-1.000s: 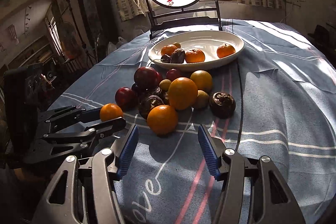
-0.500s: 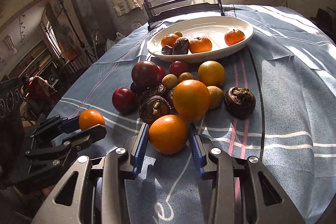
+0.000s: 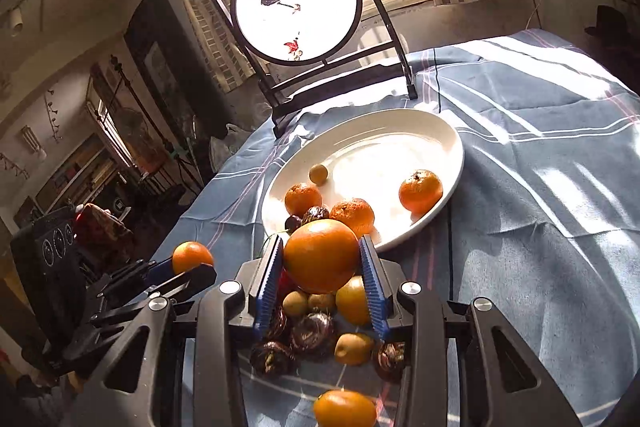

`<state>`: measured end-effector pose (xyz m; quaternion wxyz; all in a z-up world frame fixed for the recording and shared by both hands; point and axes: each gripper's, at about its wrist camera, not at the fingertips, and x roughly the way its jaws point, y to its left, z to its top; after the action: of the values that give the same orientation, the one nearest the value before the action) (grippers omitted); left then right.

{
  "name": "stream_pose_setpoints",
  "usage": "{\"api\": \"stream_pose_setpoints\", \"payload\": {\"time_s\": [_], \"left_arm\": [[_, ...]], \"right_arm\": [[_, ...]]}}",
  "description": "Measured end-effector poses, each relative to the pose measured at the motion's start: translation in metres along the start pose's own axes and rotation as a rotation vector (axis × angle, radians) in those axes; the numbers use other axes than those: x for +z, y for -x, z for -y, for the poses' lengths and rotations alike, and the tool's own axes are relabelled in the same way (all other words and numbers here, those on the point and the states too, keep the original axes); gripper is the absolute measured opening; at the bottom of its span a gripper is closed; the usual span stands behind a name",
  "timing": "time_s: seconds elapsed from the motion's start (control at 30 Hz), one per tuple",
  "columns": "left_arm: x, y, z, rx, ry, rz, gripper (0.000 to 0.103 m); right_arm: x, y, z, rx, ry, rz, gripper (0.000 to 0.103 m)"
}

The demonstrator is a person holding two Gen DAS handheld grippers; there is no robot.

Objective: Organize fruits
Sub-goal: 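Place both oranges on the plate and open both tools, then grasp a red plum with the left tool while the right tool grasps an orange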

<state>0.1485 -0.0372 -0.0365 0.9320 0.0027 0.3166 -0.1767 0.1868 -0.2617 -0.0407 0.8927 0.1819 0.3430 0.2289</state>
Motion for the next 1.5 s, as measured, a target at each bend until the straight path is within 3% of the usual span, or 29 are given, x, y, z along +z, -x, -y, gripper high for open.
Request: {"api": "stream_pose_setpoints", "payload": {"time_s": [0.17, 0.43, 0.47, 0.5, 0.53, 0.7, 0.9, 1.07, 1.27, 1.37, 1.43, 1.47, 1.5], "left_arm": [[0.028, -0.029, 0.000, 0.011, -0.020, -0.008, 0.039], [0.059, -0.105, -0.016, 0.040, 0.043, -0.120, 0.040], [0.059, -0.106, -0.019, 0.046, 0.053, -0.120, 0.045], [0.059, -0.103, -0.023, 0.047, 0.071, -0.113, 0.055], [0.059, -0.095, -0.027, 0.047, 0.093, -0.094, 0.058], [0.039, -0.044, -0.025, 0.024, 0.073, -0.061, 0.064], [-0.024, 0.009, -0.018, 0.031, -0.014, -0.083, 0.067], [-0.067, 0.016, -0.024, 0.062, -0.036, -0.141, 0.067], [-0.072, 0.001, -0.017, 0.089, -0.082, -0.167, 0.067], [-0.065, -0.014, -0.022, 0.019, -0.012, -0.226, 0.062], [-0.063, -0.020, -0.022, -0.005, 0.001, -0.253, 0.049], [-0.065, -0.020, -0.020, -0.021, -0.006, -0.253, 0.036], [-0.067, -0.019, -0.017, -0.011, -0.022, -0.242, 0.036]], "right_arm": [[0.031, -0.029, -0.002, -0.068, 0.050, -0.007, 0.039], [0.061, -0.071, 0.012, -0.161, 0.003, -0.026, 0.041], [0.061, -0.067, 0.011, -0.163, 0.001, -0.015, 0.044], [0.060, -0.062, 0.009, -0.161, 0.004, -0.004, 0.045], [0.058, -0.056, 0.007, -0.160, 0.013, 0.002, 0.045], [0.028, -0.014, -0.005, -0.138, 0.043, 0.013, 0.045], [-0.034, 0.032, -0.009, -0.158, 0.082, -0.001, 0.050], [-0.080, 0.056, -0.004, -0.160, 0.056, -0.016, 0.050], [-0.109, 0.066, -0.007, -0.165, 0.051, -0.045, 0.050], [-0.114, 0.062, -0.008, -0.163, 0.053, -0.067, 0.050], [-0.116, 0.055, -0.011, -0.148, 0.063, -0.090, 0.050], [-0.117, 0.052, -0.014, -0.147, 0.075, -0.098, 0.050], [-0.118, 0.049, -0.017, -0.150, 0.087, -0.106, 0.050]]}}
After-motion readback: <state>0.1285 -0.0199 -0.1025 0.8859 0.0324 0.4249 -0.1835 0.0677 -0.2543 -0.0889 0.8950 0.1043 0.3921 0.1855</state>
